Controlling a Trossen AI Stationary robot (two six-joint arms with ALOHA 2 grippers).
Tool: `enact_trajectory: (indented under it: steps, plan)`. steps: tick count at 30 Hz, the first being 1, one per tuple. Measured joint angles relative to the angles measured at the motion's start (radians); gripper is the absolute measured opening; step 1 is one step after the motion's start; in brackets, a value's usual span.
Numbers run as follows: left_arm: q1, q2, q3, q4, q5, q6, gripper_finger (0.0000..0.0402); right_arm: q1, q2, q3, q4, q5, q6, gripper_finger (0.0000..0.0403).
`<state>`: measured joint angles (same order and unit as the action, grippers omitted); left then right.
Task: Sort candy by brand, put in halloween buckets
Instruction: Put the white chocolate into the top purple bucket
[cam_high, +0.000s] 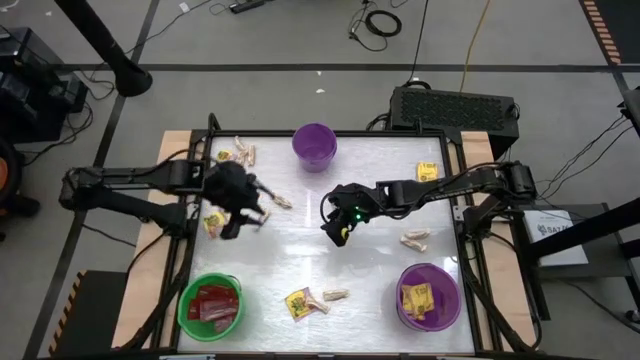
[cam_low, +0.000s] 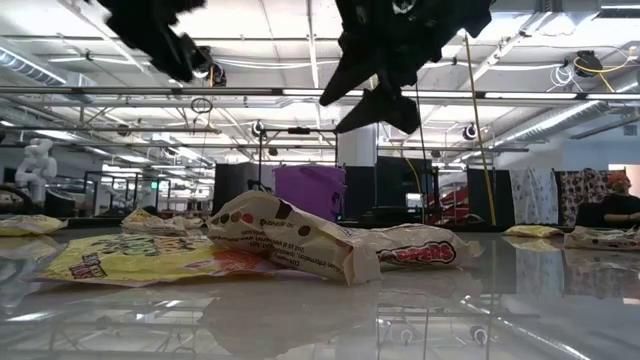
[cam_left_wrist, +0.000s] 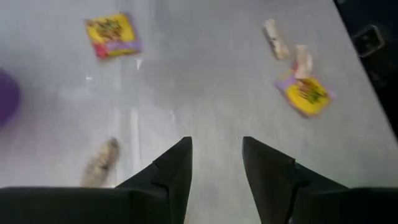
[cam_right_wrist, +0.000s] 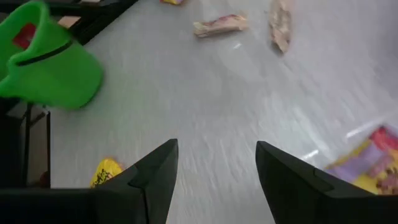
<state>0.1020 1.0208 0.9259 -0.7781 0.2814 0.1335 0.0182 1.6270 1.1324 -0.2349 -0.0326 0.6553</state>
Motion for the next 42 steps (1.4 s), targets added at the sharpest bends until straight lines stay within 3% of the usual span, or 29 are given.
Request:
enact_trajectory:
  steps: [8, 16, 27, 33, 38, 42]
  plan:
    - [0.203, 0.14, -0.068, 0.183, 0.142, 0.144, 0.0148, -0.033, 0.0, 0.0, -0.155, 0.001, 0.195, 0.0208]
    - [0.276, 0.302, -0.079, 0.309, 0.147, 0.135, 0.0148, -0.033, -0.006, 0.0, -0.18, 0.0, 0.209, 0.0208]
    - [0.278, 0.397, -0.079, 0.317, 0.132, 0.092, 0.0148, -0.108, -0.159, 0.0, -0.261, -0.027, -0.127, 0.0208]
    - [0.278, 0.406, -0.079, 0.321, 0.09, -0.048, 0.0148, -0.193, -0.232, 0.0, -0.392, -0.207, -0.289, 0.0208]
    - [0.278, 0.406, -0.079, 0.307, 0.055, -0.112, 0.0148, -0.256, -0.26, 0.0, -0.524, -0.21, -0.456, 0.0208]
    - [0.277, 0.406, -0.079, 0.298, 0.003, -0.093, 0.0148, -0.302, -0.26, 0.0, -0.572, -0.208, -0.489, 0.0208]
